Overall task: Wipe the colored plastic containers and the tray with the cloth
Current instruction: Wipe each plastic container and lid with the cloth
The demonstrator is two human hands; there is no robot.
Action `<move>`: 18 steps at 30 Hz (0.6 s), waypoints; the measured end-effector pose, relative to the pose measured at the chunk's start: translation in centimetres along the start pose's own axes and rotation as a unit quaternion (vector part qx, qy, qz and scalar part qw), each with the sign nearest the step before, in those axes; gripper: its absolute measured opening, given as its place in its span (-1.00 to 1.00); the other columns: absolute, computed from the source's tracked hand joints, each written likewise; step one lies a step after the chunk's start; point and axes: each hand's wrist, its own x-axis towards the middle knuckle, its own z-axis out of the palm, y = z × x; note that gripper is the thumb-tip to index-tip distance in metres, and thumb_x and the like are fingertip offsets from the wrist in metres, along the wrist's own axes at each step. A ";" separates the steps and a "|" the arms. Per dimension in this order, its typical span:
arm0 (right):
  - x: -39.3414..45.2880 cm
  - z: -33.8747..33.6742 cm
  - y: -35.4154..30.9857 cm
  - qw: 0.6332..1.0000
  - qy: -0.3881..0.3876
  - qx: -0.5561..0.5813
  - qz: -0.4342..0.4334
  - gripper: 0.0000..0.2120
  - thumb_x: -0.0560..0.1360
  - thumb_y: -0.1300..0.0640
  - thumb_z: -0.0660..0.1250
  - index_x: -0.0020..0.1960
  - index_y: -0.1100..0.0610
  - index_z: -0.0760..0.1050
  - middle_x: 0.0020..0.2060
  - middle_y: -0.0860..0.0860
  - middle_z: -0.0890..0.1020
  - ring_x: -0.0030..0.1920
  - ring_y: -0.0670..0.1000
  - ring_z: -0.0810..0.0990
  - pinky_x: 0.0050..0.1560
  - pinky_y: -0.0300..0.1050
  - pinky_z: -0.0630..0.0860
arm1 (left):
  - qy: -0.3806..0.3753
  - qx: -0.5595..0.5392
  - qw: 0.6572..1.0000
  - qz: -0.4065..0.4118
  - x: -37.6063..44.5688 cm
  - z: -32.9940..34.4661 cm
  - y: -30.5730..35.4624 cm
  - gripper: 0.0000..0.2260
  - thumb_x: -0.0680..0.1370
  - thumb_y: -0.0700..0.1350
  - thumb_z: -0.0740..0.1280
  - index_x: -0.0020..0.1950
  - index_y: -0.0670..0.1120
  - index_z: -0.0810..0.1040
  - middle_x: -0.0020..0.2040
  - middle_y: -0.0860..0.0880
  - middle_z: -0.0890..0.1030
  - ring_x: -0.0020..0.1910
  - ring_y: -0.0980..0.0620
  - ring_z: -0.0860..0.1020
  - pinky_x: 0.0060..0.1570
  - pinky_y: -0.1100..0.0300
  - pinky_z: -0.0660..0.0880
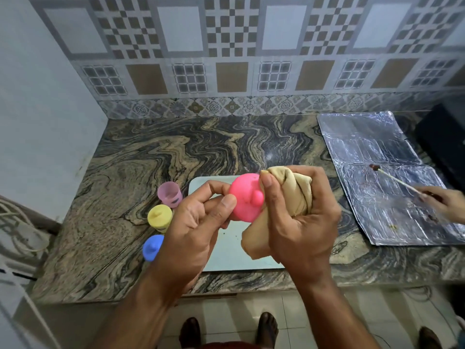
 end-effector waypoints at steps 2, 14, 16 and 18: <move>0.7 -0.3 0.2 1.000 -0.029 -0.006 0.005 -0.82 0.57 0.04 0.56 -0.02 0.09 0.60 -0.24 -0.06 0.70 -0.26 -0.03 0.68 -0.21 -0.08 0.61 | -0.038 0.044 0.998 0.016 -0.2 -0.3 0.3 -0.82 0.63 -0.14 0.32 0.09 -0.26 0.51 -0.22 0.07 0.69 -0.25 0.21 0.54 -0.11 0.39 0.44; 5.8 -1.4 1.0 0.980 -0.188 -0.032 -0.055 -0.79 0.57 0.05 0.56 -0.01 0.16 0.59 -0.25 0.00 0.69 -0.28 -0.05 0.62 -0.25 -0.10 0.56 | -0.158 0.088 0.976 -0.123 2.4 -3.6 2.7 -0.61 0.47 0.17 0.56 0.05 -0.13 0.64 -0.10 -0.23 0.51 -0.09 -0.17 0.37 0.06 -0.14 0.25; 6.8 -2.4 0.8 0.980 -0.194 0.030 -0.029 -0.84 0.59 0.09 0.53 0.00 0.12 0.58 -0.24 -0.07 0.67 -0.25 -0.13 0.59 -0.19 -0.21 0.53 | -0.134 0.040 0.982 -0.130 2.6 -3.9 2.5 -0.62 0.43 0.14 0.58 0.05 -0.10 0.66 -0.09 -0.18 0.47 -0.11 -0.11 0.38 0.03 -0.12 0.26; 6.7 -3.2 0.8 0.969 -0.235 0.073 -0.009 -0.89 0.58 0.14 0.50 0.02 0.07 0.57 -0.22 -0.13 0.67 -0.24 -0.14 0.60 -0.18 -0.21 0.55 | -0.119 0.016 0.983 -0.137 2.7 -4.2 2.8 -0.64 0.42 0.09 0.59 0.06 -0.11 0.67 -0.06 -0.19 0.44 -0.10 -0.04 0.39 -0.02 0.02 0.29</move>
